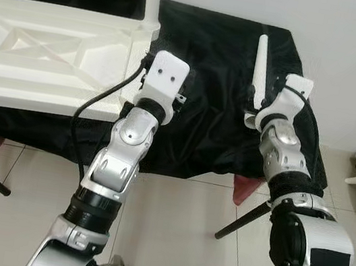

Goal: Building children table

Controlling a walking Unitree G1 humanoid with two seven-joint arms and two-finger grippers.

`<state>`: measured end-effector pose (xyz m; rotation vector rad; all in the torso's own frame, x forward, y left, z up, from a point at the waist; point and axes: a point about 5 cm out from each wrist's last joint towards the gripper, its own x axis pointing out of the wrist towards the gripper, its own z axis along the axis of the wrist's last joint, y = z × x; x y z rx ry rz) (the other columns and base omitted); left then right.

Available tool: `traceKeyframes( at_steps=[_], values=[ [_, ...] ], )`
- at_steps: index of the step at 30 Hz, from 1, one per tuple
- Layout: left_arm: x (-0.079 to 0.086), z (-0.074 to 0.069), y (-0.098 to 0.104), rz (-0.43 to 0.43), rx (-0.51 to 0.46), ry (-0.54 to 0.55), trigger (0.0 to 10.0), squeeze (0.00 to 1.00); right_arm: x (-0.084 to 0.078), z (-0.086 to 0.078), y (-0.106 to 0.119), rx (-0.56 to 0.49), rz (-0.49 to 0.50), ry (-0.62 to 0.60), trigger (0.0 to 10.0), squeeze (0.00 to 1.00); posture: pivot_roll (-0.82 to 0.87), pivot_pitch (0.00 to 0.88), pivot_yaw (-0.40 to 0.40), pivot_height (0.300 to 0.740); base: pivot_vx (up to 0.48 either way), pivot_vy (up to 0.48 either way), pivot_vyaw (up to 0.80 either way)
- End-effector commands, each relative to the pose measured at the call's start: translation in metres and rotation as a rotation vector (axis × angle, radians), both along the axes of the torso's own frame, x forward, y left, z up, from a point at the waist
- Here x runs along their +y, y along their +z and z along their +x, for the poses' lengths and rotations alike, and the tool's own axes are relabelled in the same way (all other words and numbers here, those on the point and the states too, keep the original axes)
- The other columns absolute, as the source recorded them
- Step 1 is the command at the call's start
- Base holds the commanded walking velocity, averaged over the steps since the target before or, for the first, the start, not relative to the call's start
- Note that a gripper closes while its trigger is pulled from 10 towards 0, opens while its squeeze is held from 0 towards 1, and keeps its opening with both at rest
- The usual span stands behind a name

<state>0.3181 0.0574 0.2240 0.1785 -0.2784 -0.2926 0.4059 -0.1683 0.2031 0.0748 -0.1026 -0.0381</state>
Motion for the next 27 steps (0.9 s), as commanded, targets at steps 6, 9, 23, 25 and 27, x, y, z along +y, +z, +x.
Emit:
traceKeyframes(
  at_steps=[6,9,23,25,27],
  values=[
    [0.001,-0.011,-0.004,0.016,0.031,0.007,10.0,0.00,0.005,0.001,-0.012,0.064,0.067,-0.007,10.0,0.00,0.12,0.153,-0.019,0.740,0.000,0.000,0.00],
    [0.002,-0.013,-0.006,0.018,0.042,0.010,10.0,0.00,0.005,0.001,-0.016,0.081,0.072,-0.024,10.0,0.00,0.12,0.155,-0.017,0.740,0.000,0.000,0.00],
    [0.004,-0.018,-0.007,0.025,0.055,0.014,10.0,0.00,0.004,-0.002,-0.031,0.157,0.084,-0.087,10.0,0.00,0.14,0.172,-0.014,0.740,0.000,0.000,0.00],
    [0.005,-0.019,-0.007,0.027,0.059,0.018,10.0,0.00,0.004,-0.003,-0.035,0.177,0.087,-0.105,10.0,0.00,0.14,0.182,-0.017,0.740,0.000,0.000,0.00],
    [0.006,-0.020,-0.007,0.027,0.065,0.022,10.0,0.00,0.004,-0.003,-0.037,0.190,0.088,-0.122,10.0,0.00,0.14,0.186,-0.020,0.740,0.000,0.000,0.00]
  ],
)
